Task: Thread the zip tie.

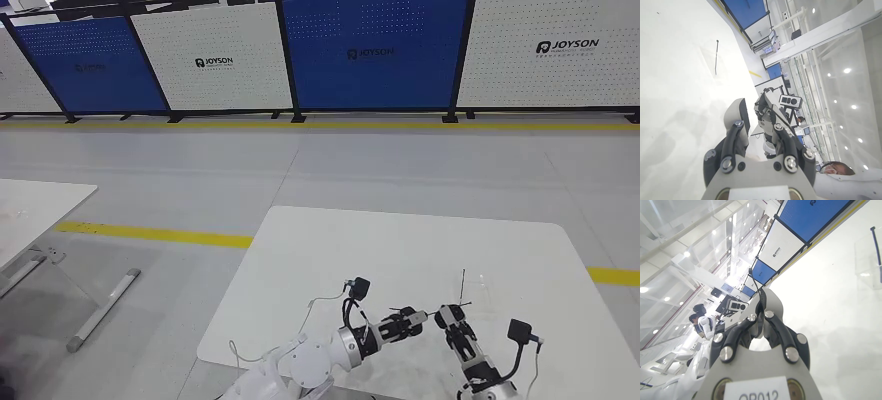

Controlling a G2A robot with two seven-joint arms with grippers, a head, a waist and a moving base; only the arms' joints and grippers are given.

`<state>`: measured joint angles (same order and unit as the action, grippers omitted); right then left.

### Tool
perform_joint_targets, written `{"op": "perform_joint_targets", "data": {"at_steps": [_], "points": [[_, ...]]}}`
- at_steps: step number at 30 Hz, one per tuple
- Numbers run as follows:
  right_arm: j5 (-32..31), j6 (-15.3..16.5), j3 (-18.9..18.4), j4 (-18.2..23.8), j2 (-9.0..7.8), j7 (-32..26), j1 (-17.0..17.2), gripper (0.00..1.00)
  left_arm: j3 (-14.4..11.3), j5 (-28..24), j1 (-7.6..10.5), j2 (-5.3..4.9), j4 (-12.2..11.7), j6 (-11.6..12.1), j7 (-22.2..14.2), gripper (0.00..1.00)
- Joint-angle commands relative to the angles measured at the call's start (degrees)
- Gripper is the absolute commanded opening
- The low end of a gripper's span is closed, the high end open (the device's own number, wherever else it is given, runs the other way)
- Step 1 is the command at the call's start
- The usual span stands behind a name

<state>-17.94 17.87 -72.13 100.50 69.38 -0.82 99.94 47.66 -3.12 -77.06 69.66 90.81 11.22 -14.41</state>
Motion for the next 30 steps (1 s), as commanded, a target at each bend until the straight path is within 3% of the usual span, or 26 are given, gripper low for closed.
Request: {"op": "perform_joint_targets", "data": {"at_steps": [1, 15, 18, 30], "points": [[0.1, 0.3, 0.0, -0.1, 0.01, -0.4, 0.0, 0.00, 0.0, -0.3, 0.11, 0.06, -0.2, 0.0, 0.1, 0.23], [-0.5, 1.3, -0.5, 0.3, 0.07, -0.4, 0.6, 0.00, 0.2, -0.7, 0.27, 0.23, -0.6, 0.2, 0.3, 0.09], [-0.4, 1.3, -0.5, 0.3, 0.11, -0.3, 0.6, 0.00, 0.3, -0.8, 0.16, 0.23, -0.6, 0.3, 0.2, 0.00], [-0.4, 1.2, -0.5, 0.2, 0.25, -0.8, 0.5, 0.00, 0.4, -1.0, -0.03, 0.33, -0.5, 1.0, 0.3, 0.00]]}}
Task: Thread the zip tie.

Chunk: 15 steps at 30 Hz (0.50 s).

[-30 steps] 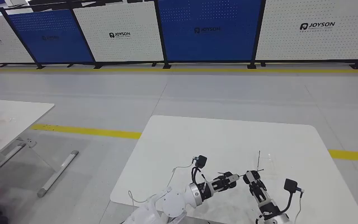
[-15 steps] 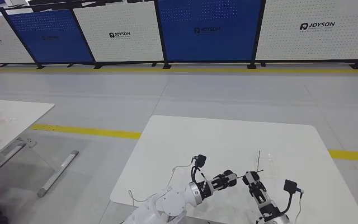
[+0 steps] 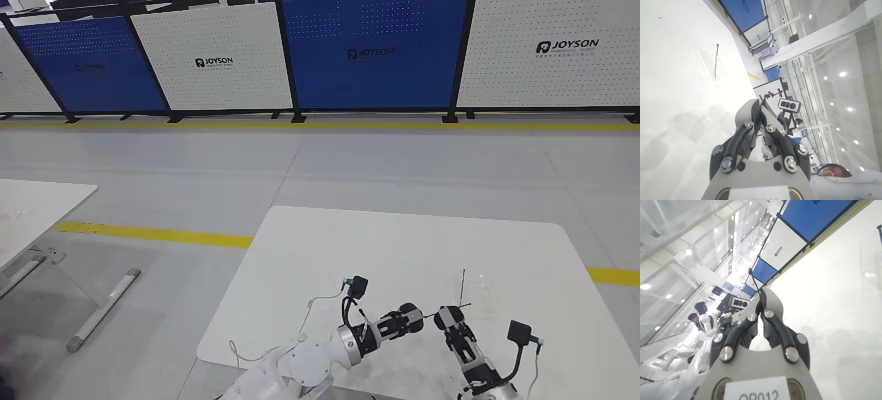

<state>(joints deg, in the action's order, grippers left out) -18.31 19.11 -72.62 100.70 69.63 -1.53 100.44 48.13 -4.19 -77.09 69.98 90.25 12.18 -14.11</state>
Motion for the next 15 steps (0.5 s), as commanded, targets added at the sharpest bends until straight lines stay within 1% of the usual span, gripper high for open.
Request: {"op": "perform_joint_targets", "data": {"at_steps": [1, 15], "points": [[-0.1, -0.1, 0.1, -0.1, 0.03, -0.2, -0.1, 0.00, -0.1, 0.1, 0.00, 0.03, 0.0, 0.0, 0.0, 0.00], [0.2, -0.2, 0.0, -0.2, 0.14, -1.2, -0.4, 0.00, -0.2, -0.4, 0.10, 0.15, -0.2, 0.8, -1.0, 0.00]]}}
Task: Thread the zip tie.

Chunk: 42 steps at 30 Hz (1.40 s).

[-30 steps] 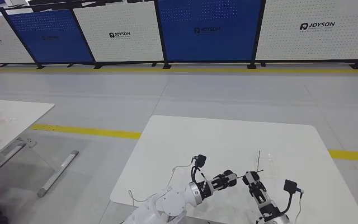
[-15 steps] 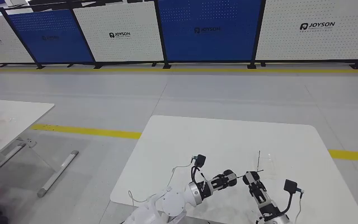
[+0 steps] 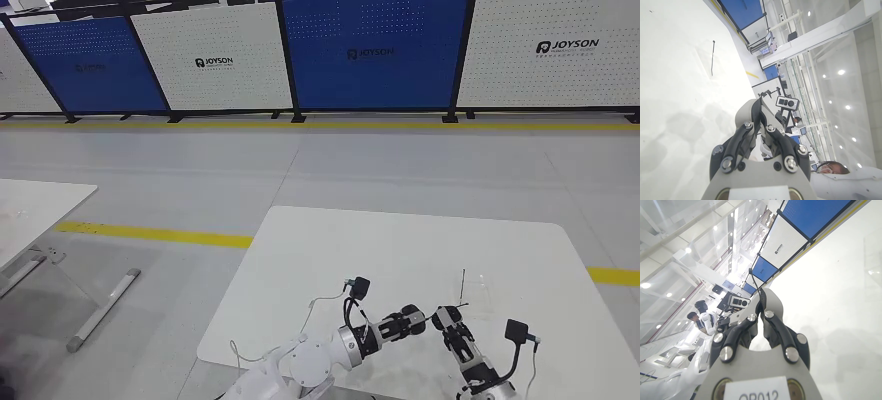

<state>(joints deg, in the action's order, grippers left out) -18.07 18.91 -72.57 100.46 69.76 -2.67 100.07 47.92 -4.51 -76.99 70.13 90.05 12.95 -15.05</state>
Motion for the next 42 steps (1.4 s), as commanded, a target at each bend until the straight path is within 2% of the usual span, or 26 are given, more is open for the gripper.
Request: {"op": "perform_joint_targets", "data": {"at_steps": [1, 11, 13, 16, 18, 28, 42], "points": [[0.0, 0.0, 0.0, 0.0, 0.02, -0.1, 0.0, 0.00, 0.0, -0.1, -0.01, 0.01, 0.0, 0.1, -0.1, 0.00], [0.0, -0.3, 0.1, 0.0, 0.11, -0.4, -0.2, 0.00, 0.2, 0.1, -0.15, -0.01, 0.2, -0.1, -0.2, 0.00], [0.2, -0.3, -0.1, 0.1, 0.12, -0.3, -0.2, 0.00, 0.2, 0.2, -0.18, 0.00, 0.4, -0.4, -0.1, 0.23], [0.1, -0.4, -0.2, 0.2, 0.14, -0.1, -0.1, 0.00, 0.3, 0.3, -0.22, 0.00, 0.4, -0.5, 0.1, 0.31], [0.1, -0.5, -0.3, 0.2, 0.16, 0.0, 0.0, 0.00, 0.4, 0.3, -0.25, -0.01, 0.4, -0.5, 0.2, 0.29], [0.1, -0.7, -0.5, 0.0, 0.27, 0.4, -0.1, 0.00, 0.7, 1.1, -0.61, -0.10, 0.6, -0.7, 0.4, 0.01], [-0.6, -0.5, -0.5, -0.2, 0.34, 0.1, 0.1, 0.00, 0.6, 0.8, -0.50, -0.03, 0.4, -0.2, -0.5, 0.00]]}}
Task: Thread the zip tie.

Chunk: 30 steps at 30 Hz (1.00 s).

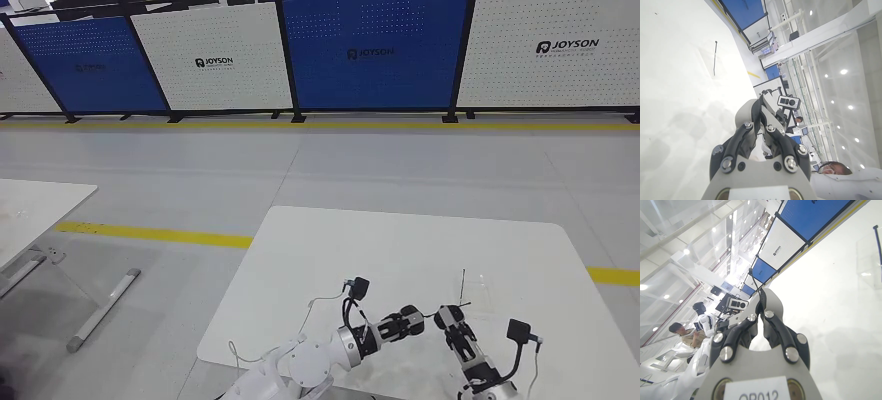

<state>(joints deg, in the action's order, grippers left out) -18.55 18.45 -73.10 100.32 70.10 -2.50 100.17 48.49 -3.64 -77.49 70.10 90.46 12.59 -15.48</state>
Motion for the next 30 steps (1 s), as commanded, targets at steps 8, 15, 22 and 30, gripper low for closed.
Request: {"op": "perform_joint_targets", "data": {"at_steps": [8, 15, 22, 30], "points": [[0.1, -0.1, 0.1, -0.2, 0.07, -0.3, -0.2, 0.00, 0.0, -0.4, -0.04, 0.01, 0.0, 0.7, -0.6, 0.00], [2.0, 0.9, -0.4, -0.1, 0.00, -2.3, -0.2, 0.00, 0.1, -0.7, -0.06, -0.02, 0.0, 1.0, -1.1, 0.00], [2.8, 1.0, -0.9, 0.0, -0.05, -2.7, 0.0, 0.12, 0.0, -0.9, 0.15, 0.07, -0.3, 0.6, -0.9, 0.00], [2.8, 1.0, -1.0, -0.1, 0.02, -2.0, -0.1, 0.00, -0.3, -0.8, 0.42, 0.17, -0.3, 0.1, -0.8, 0.00]]}}
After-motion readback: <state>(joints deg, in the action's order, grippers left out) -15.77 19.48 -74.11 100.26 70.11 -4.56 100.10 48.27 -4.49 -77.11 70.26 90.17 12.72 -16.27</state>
